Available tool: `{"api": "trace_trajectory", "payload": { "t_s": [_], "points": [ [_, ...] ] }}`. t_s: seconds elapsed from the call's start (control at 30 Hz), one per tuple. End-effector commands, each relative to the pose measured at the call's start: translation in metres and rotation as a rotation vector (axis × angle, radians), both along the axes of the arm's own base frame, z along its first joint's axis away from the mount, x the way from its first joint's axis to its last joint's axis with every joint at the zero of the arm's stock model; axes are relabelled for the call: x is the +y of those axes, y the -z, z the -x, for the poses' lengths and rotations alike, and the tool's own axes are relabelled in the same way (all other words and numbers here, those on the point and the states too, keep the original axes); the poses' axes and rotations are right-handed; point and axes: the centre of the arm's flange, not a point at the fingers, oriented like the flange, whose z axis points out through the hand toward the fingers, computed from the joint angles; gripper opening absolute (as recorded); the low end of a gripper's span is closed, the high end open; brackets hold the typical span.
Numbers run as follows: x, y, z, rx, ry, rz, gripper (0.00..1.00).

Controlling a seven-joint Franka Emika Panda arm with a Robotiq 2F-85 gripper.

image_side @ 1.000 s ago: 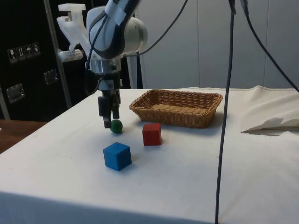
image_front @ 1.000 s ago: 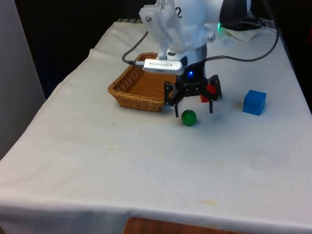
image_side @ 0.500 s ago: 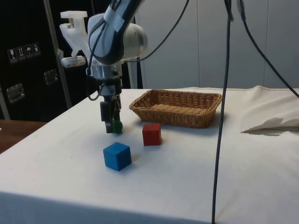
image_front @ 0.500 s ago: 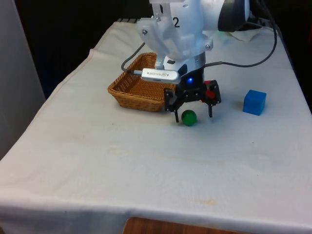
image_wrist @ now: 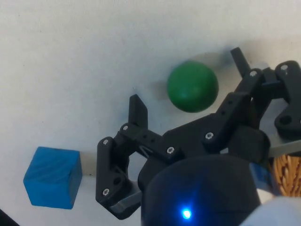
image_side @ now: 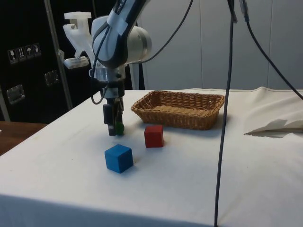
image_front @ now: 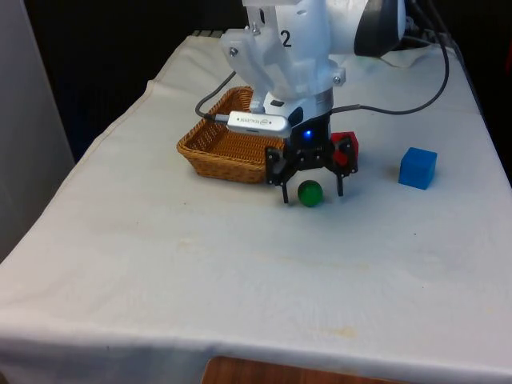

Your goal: Place all non-red objects into the basket.

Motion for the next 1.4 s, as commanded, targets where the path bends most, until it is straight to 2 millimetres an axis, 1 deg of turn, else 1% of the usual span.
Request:
{"api": "trace_trajectory", "payload": {
  "t_s": [0.0, 0.87, 0.9, 0.97, 1.0, 1.03, 1.07, 1.1, 1.13, 1.17, 1.2, 1.37],
  "points": [
    [-0.0001, -0.0006, 0.0010, -0.011, 0.001, 0.004, 1.00],
    [-0.0005, 0.0010, 0.0008, -0.005, 0.001, 0.002, 1.00],
    [-0.0005, 0.0010, 0.0008, -0.005, 0.001, 0.002, 0.97],
    [-0.0004, 0.0011, 0.0009, -0.004, 0.001, 0.002, 0.80],
    [-0.0004, 0.0011, 0.0009, -0.004, 0.001, 0.002, 0.57],
    [-0.0004, 0.0011, 0.0009, -0.004, 0.001, 0.002, 0.45],
    [-0.0004, 0.0011, 0.0009, -0.004, 0.001, 0.002, 0.29],
    [-0.0004, 0.0011, 0.0009, -0.004, 0.001, 0.002, 0.19],
    [-0.0004, 0.0011, 0.0009, -0.004, 0.001, 0.002, 0.19],
    [-0.0004, 0.0011, 0.0009, -0.004, 0.001, 0.002, 0.08],
    [-0.0004, 0.0011, 0.0009, -0.004, 0.001, 0.002, 0.00],
    [-0.0004, 0.0011, 0.0009, -0.004, 0.001, 0.002, 0.00]
  ]
}}
